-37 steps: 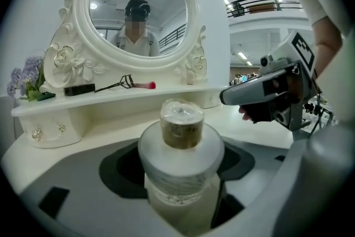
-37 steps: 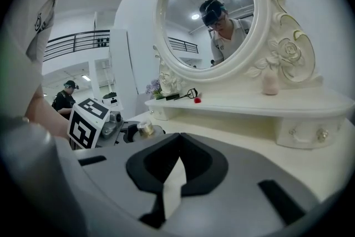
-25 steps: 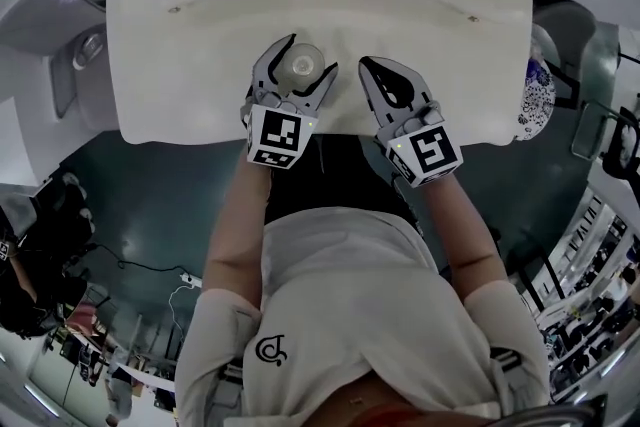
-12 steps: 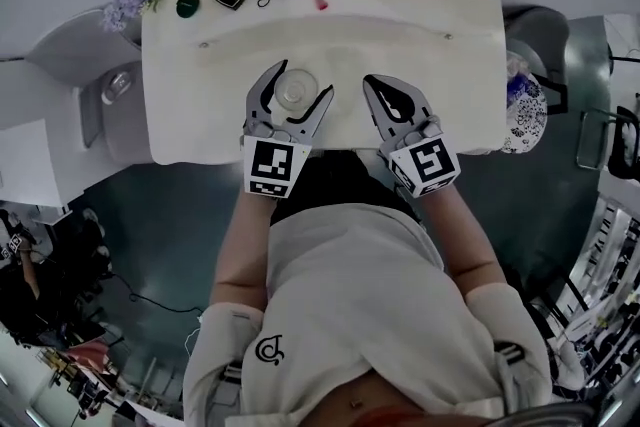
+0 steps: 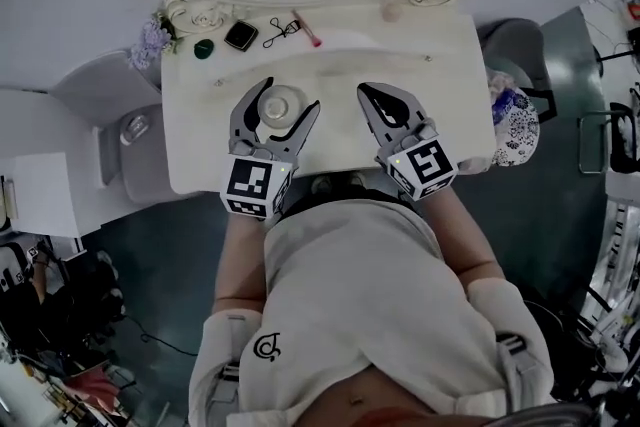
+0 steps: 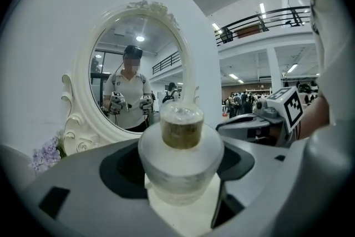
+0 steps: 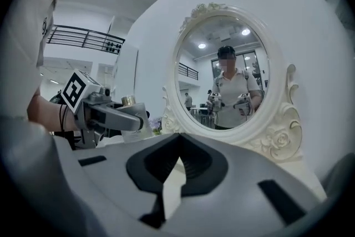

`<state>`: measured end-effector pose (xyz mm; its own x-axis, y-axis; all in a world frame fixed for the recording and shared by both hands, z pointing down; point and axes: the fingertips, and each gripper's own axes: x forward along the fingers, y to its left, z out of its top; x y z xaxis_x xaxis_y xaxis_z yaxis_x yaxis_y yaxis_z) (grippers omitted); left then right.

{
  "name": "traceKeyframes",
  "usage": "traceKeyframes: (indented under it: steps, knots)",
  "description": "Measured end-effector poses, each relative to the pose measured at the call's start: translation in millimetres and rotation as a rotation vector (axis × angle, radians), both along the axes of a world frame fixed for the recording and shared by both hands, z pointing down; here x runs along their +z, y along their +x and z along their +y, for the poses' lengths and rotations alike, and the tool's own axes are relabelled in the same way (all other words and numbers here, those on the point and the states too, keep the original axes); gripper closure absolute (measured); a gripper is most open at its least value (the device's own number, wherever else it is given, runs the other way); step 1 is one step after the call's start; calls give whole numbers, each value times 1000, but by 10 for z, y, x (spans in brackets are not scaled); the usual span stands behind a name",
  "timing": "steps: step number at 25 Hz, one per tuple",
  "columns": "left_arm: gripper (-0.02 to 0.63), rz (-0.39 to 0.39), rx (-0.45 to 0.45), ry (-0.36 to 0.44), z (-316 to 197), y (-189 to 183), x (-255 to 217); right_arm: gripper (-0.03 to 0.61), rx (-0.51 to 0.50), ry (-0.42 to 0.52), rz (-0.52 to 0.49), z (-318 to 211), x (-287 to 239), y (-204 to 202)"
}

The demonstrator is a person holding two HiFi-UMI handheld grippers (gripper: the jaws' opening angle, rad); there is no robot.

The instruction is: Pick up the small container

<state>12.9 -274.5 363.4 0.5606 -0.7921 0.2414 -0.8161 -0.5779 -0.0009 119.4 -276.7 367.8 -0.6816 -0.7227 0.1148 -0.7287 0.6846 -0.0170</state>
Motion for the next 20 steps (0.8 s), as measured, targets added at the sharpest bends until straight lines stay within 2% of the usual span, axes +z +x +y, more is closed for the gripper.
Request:
traceKeyframes:
  steps: [9, 20]
  knots:
    - [264, 11, 0, 88, 71, -168, -518, 572, 23, 89, -18, -64, -381, 8]
    - [264, 14, -66, 132, -16, -393, -648, 572, 11, 127, 11, -73, -503, -42]
